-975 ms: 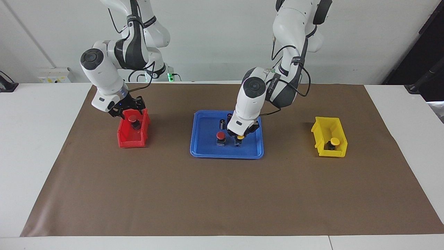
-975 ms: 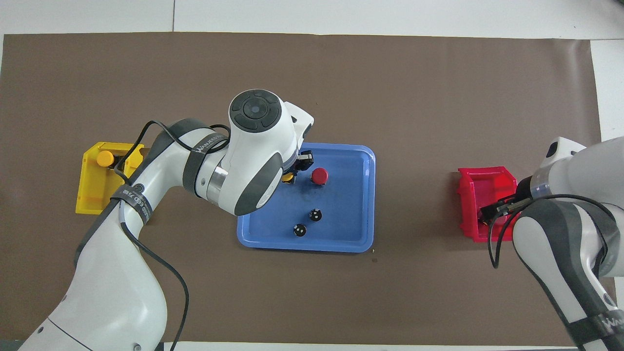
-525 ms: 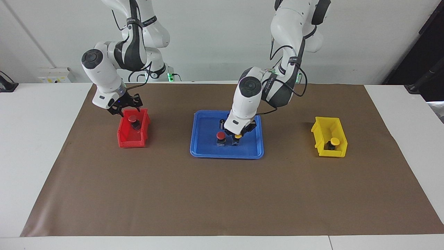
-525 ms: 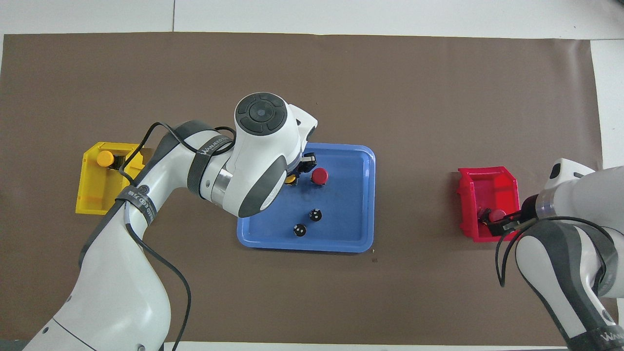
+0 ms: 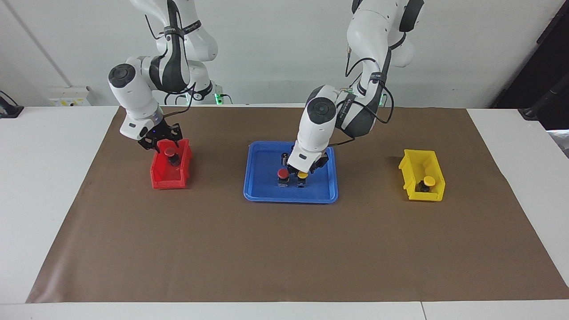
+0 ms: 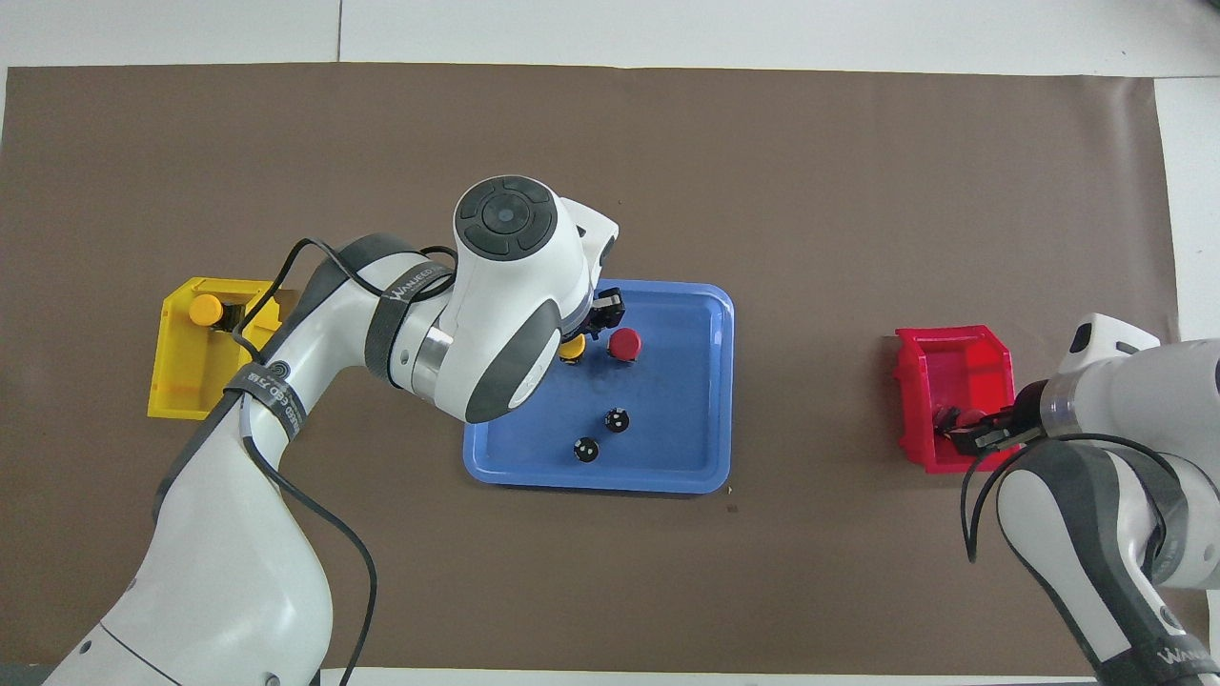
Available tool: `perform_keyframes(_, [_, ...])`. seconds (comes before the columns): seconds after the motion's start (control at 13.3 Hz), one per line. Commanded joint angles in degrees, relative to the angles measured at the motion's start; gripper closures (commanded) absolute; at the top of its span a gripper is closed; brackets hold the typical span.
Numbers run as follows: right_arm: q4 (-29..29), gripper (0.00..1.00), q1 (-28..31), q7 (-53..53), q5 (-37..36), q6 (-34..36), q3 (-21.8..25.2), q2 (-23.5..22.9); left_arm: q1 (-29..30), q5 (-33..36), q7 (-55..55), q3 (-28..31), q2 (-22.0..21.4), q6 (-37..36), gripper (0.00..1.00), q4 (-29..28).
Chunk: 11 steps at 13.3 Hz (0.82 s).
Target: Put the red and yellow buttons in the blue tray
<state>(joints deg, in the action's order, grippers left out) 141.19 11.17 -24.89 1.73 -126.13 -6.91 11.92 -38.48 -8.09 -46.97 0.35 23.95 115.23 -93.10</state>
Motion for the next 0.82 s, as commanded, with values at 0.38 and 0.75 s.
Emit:
perform_keyframes(0.38, [1.5, 0.36, 0.3, 2.2, 0.9, -3.4, -0.5, -1.2, 7.8, 2.4, 10.5, 2.5, -13.3, -7.0, 0.01, -7.6])
perform_keyframes(0.75, [2.2, 0.38, 0.6, 1.9, 0.9, -3.1, -0.5, -0.8, 29.3, 9.7, 33.3, 2.7, -17.4, -14.2, 0.02, -7.7])
